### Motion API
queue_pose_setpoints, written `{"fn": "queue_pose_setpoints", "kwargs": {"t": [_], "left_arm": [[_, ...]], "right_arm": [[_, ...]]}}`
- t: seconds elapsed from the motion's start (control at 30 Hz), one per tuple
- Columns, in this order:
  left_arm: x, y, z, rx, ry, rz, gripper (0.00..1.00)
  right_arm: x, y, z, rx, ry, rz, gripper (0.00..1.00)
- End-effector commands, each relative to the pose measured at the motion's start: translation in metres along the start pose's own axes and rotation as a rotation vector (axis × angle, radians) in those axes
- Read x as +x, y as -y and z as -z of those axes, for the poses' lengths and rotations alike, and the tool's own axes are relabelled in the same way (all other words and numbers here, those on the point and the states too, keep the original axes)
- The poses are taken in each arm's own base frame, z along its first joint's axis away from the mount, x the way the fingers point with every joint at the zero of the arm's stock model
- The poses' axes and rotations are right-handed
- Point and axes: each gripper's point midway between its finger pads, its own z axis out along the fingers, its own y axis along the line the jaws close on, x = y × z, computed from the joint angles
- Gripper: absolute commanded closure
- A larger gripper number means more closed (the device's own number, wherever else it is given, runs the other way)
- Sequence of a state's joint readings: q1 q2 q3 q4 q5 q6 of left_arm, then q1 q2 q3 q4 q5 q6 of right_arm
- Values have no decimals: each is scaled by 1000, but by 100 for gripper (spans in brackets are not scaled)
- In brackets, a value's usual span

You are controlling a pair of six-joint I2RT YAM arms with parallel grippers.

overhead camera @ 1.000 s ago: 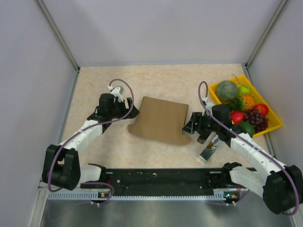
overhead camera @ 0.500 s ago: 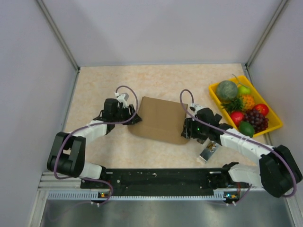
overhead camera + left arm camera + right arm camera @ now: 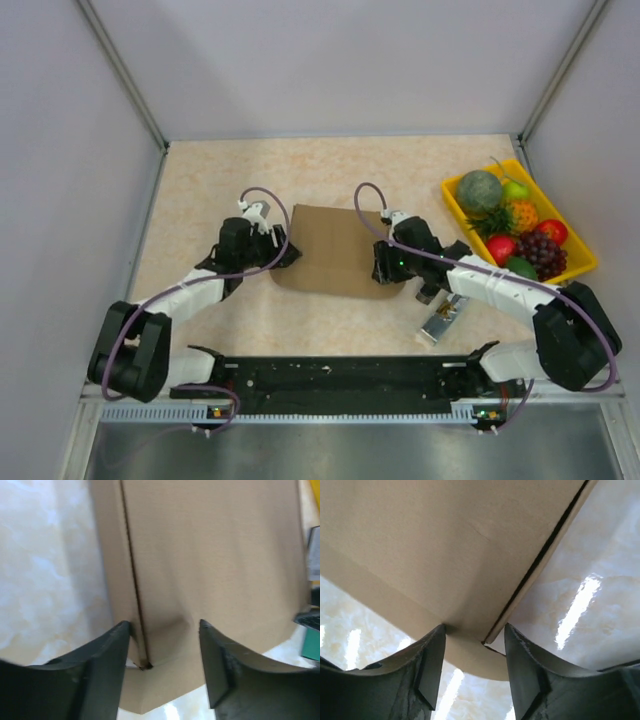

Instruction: Fold the paper box

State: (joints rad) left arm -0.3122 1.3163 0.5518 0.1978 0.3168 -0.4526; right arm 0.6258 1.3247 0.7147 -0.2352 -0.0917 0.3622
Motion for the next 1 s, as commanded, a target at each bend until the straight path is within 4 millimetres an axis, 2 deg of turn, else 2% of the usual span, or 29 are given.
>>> {"fn": "queue_pose_setpoints", "kwargs": {"t": [0.0,0.03,0.07,0.1,0.17,0.2,0.23,0.3,0.33,0.37,0.4,0.43,0.47,0.5,0.53,0.6,0.63,0.73,0.8,0.83,0.87,0.93,0.97], "left_arm": [[-15,27,27,63,43,-14,27],[-31,27,39,28,113,-24,23],[-40,23,46,-7,144,-23,20],[-47,21,54,-27,173,-40,16],[-62,21,77,-80,230,-56,13],[-67,22,85,-90,253,-64,12],[-71,23,98,-104,277,-65,11],[-76,14,112,-172,329,-19,11],[-74,10,123,-195,352,5,8],[-77,1,131,-246,394,57,7],[-77,0,140,-249,430,78,5],[-76,-4,143,-259,448,99,2],[-77,-5,147,-264,470,129,2],[-76,-5,150,-259,483,135,2],[-76,-5,150,-258,481,137,2],[-75,-2,151,-256,455,139,2],[-74,-2,150,-254,439,138,2],[-71,6,144,-213,375,142,2],[-67,14,135,-156,320,155,2],[-66,13,133,-144,303,165,2],[-66,15,131,-131,287,168,2],[-66,19,128,-92,259,163,2],[-66,19,129,-83,265,160,2]], "right_arm": [[-50,-3,24,93,122,149,41],[-51,-4,32,125,131,189,38],[-54,9,49,233,152,229,34],[-58,-4,58,241,173,313,28],[-62,-6,73,312,205,396,25],[-62,-16,76,305,212,470,21],[-55,-35,78,291,223,555,19],[-45,-57,74,289,249,722,19],[-34,-79,76,293,285,824,19],[-30,-89,76,304,305,924,19],[-23,-100,63,308,336,982,19],[-11,-113,61,313,358,1068,20],[-7,-115,57,342,355,1156,20],[0,-122,43,369,360,1198,21],[-1,-121,40,421,369,1224,21],[9,-117,23,485,334,1340,23],[4,-123,21,507,394,1318,23],[18,-122,1,523,375,1418,27],[20,-119,-7,572,377,1466,29],[22,-109,-12,657,369,1499,28],[13,-116,-9,694,450,1498,27],[8,-114,-6,765,501,1492,25],[10,-113,-11,798,510,1526,24]]}}
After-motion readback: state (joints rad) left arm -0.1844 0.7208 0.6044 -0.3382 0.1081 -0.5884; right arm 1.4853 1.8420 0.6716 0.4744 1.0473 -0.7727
